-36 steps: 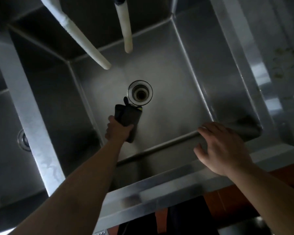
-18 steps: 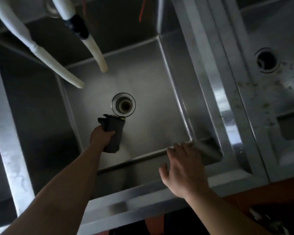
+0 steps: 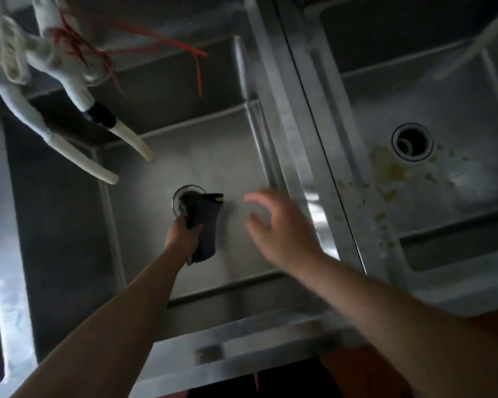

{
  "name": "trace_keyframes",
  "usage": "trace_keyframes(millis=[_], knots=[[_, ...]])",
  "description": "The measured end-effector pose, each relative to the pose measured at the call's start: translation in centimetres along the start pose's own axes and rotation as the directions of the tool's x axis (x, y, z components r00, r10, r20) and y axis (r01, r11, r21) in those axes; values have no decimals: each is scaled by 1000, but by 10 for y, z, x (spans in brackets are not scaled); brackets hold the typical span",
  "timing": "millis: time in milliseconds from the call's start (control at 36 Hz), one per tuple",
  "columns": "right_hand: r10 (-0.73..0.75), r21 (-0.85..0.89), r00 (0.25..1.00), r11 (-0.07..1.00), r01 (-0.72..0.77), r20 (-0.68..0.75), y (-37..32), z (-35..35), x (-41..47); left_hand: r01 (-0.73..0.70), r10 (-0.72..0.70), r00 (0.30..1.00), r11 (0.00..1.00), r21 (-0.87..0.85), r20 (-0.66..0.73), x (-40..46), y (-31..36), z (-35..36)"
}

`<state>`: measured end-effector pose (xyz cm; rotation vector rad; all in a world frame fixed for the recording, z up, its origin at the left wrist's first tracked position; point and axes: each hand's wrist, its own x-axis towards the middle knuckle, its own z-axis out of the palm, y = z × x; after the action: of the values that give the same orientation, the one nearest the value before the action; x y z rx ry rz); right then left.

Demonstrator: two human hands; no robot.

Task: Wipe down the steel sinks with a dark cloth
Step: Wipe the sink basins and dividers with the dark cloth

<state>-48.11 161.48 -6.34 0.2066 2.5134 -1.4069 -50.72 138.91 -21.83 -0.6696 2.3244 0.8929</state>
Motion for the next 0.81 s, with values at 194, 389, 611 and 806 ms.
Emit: trace_keyframes(millis=[194, 389, 611, 806], knots=[[-105, -574, 972, 818, -37, -211, 19, -67, 132, -310, 318, 926, 948, 72, -201, 59, 68, -11], [-87, -745, 990, 667, -26, -112, 58, -65, 164, -260, 160, 928, 926, 275, 338, 80, 81, 49], [-153, -684, 963, 728, -42, -221, 64, -60, 168, -267, 249, 938, 963, -43, -240, 87, 84, 59], [-141, -646, 958, 762, -56, -249, 63, -59, 165, -119, 106, 993, 954, 276, 60, 121, 78, 81]])
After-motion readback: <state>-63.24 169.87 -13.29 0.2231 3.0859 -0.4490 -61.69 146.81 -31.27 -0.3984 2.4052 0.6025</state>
